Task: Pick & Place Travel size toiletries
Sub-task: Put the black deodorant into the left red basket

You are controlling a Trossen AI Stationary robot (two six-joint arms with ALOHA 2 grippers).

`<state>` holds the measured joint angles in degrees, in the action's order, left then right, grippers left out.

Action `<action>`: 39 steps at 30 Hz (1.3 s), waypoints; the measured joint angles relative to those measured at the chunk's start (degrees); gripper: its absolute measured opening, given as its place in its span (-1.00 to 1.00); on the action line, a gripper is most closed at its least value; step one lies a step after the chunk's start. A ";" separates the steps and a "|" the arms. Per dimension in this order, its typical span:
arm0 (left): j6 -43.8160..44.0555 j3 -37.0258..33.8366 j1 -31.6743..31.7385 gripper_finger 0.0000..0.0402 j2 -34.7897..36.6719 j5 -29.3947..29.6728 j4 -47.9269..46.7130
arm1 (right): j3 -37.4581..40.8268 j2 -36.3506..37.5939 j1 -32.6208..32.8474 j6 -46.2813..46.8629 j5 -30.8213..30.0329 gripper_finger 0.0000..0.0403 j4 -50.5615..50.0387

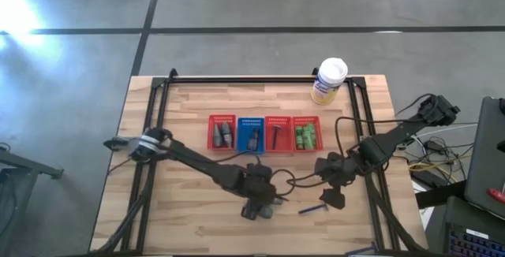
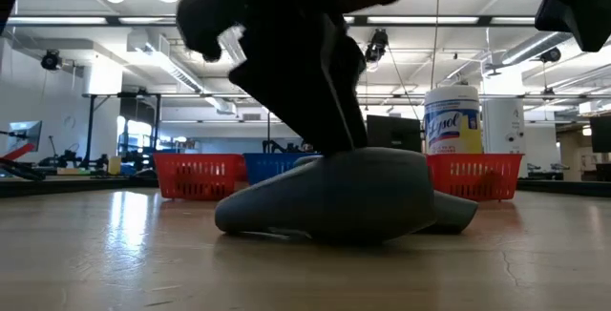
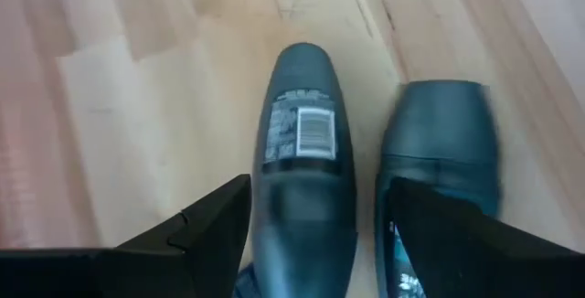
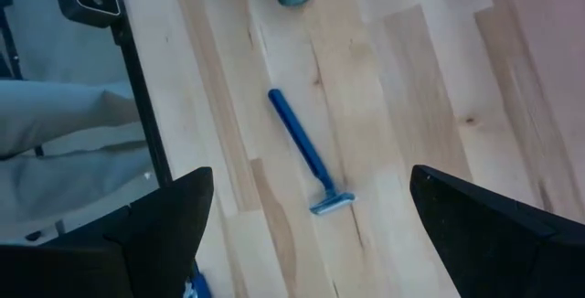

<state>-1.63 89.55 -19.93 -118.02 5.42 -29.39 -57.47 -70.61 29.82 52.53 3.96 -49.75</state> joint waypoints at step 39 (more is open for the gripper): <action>97.32 -26.87 9.94 0.03 26.63 33.23 -20.43 | -0.04 0.11 0.55 1.05 -9.13 0.83 0.63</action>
<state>95.70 62.69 -9.99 -91.39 38.65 -49.82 -57.52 -70.50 30.37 53.58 -5.17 -49.12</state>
